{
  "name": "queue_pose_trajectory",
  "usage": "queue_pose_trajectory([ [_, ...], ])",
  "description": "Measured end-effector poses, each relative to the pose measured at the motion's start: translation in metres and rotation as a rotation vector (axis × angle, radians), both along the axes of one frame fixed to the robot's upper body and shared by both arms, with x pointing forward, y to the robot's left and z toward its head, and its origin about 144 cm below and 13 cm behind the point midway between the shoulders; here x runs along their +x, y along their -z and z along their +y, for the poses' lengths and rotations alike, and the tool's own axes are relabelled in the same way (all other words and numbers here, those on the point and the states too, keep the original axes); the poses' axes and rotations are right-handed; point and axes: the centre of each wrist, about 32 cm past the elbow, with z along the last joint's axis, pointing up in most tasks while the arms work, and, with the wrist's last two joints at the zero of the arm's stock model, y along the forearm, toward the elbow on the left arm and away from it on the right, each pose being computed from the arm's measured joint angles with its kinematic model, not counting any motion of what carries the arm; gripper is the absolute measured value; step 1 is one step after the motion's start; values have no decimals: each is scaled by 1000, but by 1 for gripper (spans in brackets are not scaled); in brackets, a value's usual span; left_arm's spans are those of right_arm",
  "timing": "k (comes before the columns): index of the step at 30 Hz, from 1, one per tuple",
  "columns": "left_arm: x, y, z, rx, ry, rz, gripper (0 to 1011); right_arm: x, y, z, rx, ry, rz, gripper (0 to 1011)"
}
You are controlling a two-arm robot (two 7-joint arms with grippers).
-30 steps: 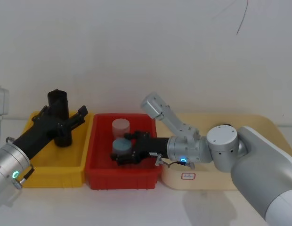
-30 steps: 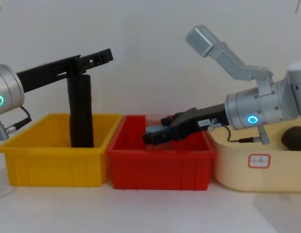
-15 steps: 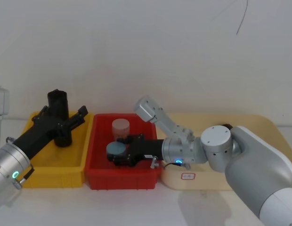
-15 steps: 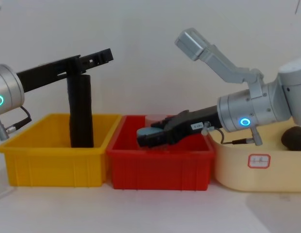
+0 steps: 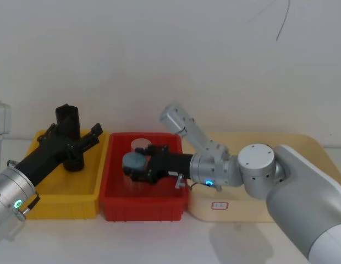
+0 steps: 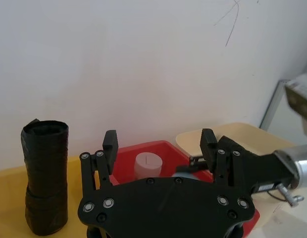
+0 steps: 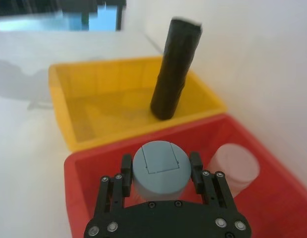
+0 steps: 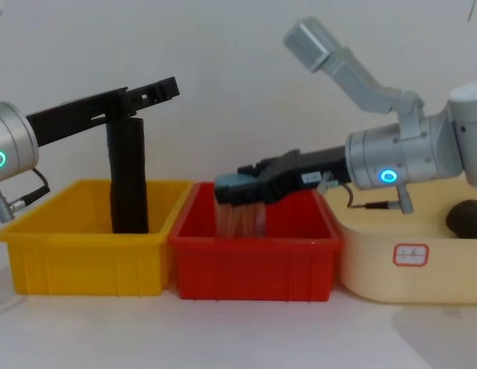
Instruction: Pick up the garbage bag with the one hand and transfer it to the other hand.
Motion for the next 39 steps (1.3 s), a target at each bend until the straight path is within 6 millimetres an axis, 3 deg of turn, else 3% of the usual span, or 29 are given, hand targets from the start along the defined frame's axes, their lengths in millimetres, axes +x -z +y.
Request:
queue_pose_trajectory([
  [9, 0, 0, 0, 0, 0, 0, 1001, -9, -18, -11, 59, 35, -109, 681],
  [21, 0, 0, 0, 0, 0, 0, 1001, -36, -36, -48, 88, 158, -242, 681],
  [39, 0, 0, 0, 0, 0, 0, 1001, -89, -22, -112, 23, 403, -206, 681],
])
